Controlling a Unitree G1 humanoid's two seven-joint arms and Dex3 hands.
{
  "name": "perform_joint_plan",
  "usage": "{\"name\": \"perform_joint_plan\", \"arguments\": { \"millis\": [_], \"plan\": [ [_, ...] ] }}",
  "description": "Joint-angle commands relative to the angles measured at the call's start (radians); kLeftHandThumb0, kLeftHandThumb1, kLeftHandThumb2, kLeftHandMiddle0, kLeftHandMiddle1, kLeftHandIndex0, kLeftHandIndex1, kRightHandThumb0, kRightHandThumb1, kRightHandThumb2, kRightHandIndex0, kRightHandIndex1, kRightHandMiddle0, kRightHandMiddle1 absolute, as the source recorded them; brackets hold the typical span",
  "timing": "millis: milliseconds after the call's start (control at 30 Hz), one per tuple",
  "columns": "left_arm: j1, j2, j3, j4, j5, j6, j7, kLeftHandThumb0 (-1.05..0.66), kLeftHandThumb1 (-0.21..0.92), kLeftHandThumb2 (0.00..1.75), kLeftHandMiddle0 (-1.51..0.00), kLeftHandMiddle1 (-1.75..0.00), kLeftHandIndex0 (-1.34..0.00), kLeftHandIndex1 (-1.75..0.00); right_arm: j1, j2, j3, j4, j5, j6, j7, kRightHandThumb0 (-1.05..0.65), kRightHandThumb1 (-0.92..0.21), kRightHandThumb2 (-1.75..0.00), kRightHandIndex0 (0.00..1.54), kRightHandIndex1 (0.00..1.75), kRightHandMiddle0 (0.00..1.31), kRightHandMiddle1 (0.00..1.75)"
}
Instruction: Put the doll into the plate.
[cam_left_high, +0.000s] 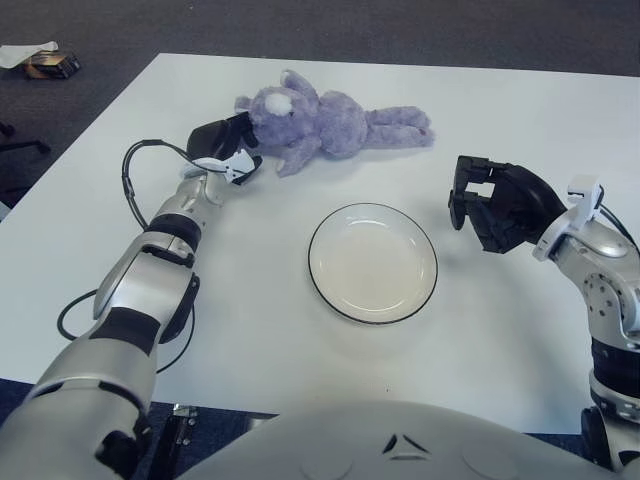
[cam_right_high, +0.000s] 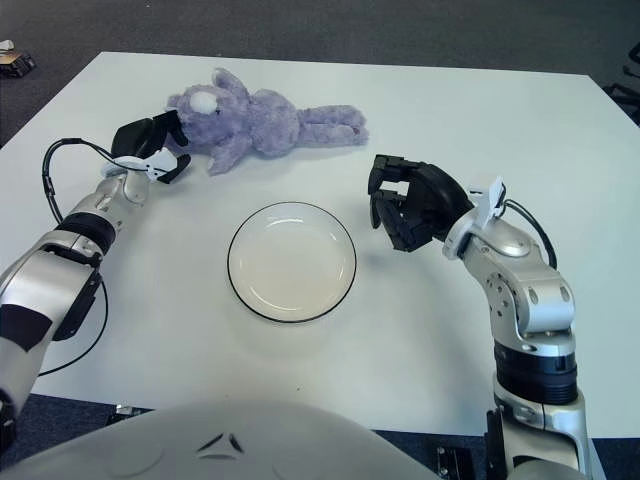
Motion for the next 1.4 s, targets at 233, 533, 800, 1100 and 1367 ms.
{"name": "perform_joint_plan", "arguments": {
  "millis": [233, 533, 800, 1100, 1367],
  "plan": [
    [0.076, 0.004, 0.028, -0.16, -0.028, -0.079, -0.038, -0.55, 0.16, 1.5, -1.41, -1.75, -0.75, -1.75, -0.135, 0.023, 0.029, 0.071, -0.071, -0.023, -0.075, -0.01, -0.04, -1.6, 0.82, 1.75, 0.63, 1.64],
    [0.094, 0.01, 0.046, -0.189, -0.05, -0.119, -0.101, -0.54, 0.18, 1.49, -1.43, -1.75, -0.74, -1.75, -0.217, 0.051, 0.087, 0.131, -0.191, -0.096, -0.156, -0.01, -0.07, -1.6, 0.8, 1.75, 0.58, 1.71],
    [0.1, 0.008, 0.06, -0.204, -0.057, -0.138, -0.135, -0.53, 0.2, 1.47, -1.42, -1.75, -0.72, -1.75, -0.266, 0.053, 0.16, 0.224, -0.352, -0.283, -0.196, -0.01, -0.08, -1.58, 0.78, 1.75, 0.58, 1.69],
    [0.111, -0.004, 0.068, -0.204, -0.062, -0.169, -0.133, -0.53, 0.21, 1.45, -1.43, -1.75, -0.7, -1.75, -0.387, 0.063, 0.303, 0.326, -0.622, -0.422, -0.304, -0.01, -0.17, -1.48, 0.72, 1.75, 0.52, 1.68],
    [0.123, -0.012, 0.071, -0.213, -0.059, -0.192, -0.124, -0.52, 0.23, 1.43, -1.43, -1.75, -0.69, -1.75, -0.448, 0.06, 0.326, 0.491, -0.689, -0.562, -0.301, -0.01, -0.21, -1.43, 0.71, 1.75, 0.49, 1.67]
  ]
}}
